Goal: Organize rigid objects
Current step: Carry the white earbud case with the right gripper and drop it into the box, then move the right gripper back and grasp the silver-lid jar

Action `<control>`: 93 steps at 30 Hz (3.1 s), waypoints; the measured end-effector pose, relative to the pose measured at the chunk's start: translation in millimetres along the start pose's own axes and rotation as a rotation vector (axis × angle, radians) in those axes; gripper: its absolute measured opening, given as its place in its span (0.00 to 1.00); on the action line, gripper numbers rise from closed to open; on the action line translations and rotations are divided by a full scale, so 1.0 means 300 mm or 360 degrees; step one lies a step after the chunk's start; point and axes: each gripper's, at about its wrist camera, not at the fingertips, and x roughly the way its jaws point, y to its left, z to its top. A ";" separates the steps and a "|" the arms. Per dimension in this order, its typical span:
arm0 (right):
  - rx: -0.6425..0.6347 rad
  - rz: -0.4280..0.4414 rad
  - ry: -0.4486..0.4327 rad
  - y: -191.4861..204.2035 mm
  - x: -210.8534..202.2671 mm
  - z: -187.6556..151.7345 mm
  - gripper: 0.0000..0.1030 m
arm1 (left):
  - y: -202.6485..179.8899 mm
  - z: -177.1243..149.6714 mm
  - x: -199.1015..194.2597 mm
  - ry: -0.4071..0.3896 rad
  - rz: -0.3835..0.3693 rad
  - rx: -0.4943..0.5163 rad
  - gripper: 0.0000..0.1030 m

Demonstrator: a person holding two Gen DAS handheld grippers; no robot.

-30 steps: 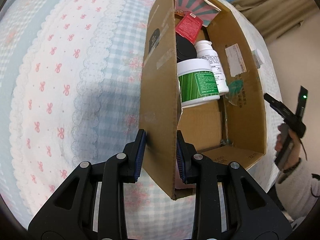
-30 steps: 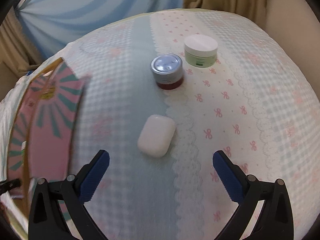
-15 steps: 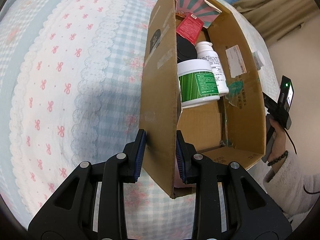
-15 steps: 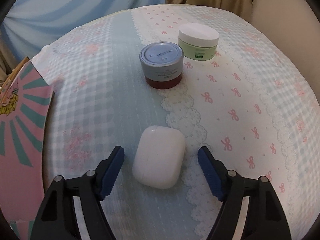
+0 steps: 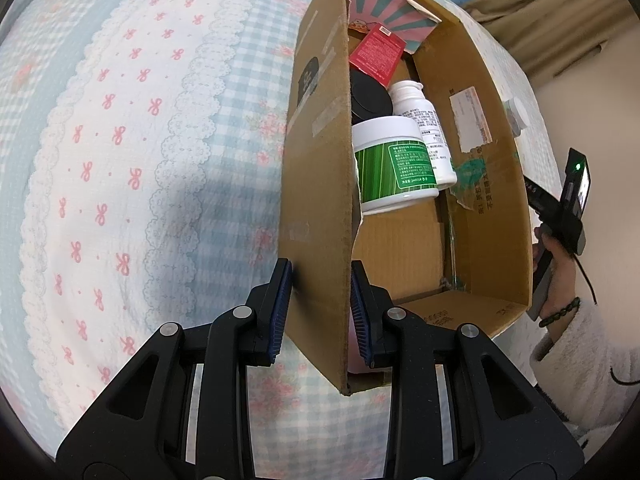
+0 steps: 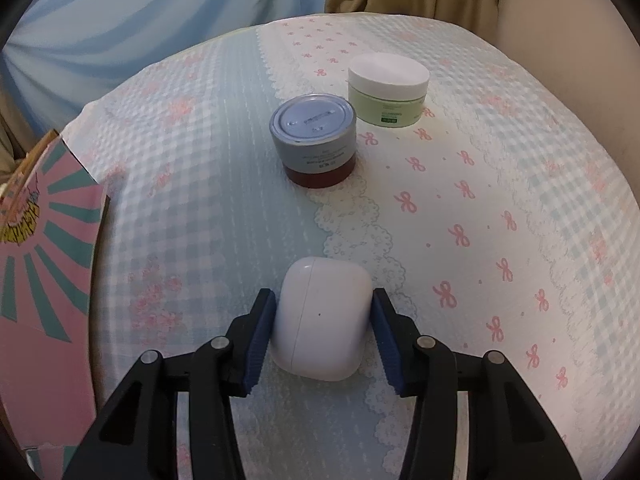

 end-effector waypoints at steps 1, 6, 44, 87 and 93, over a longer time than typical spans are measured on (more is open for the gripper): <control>0.0018 0.0012 0.0005 -0.006 -0.006 0.002 0.43 | -0.002 -0.001 0.000 -0.0001 0.0003 0.0005 0.25; 0.0062 0.0058 0.0017 -0.017 -0.057 0.028 0.43 | -0.006 -0.003 0.000 -0.0003 0.0001 -0.0004 0.25; -0.0048 0.0531 0.0425 0.611 -0.492 -0.260 0.43 | 0.029 0.011 -0.025 0.0172 -0.0156 0.0148 0.25; -0.0039 0.0639 0.0357 0.539 -0.578 -0.155 1.00 | -0.006 0.028 0.003 0.0194 -0.0074 0.0149 0.25; -0.0027 0.0541 0.0272 0.389 -0.623 -0.076 1.00 | -0.015 0.027 0.006 0.0183 -0.0036 0.0151 0.25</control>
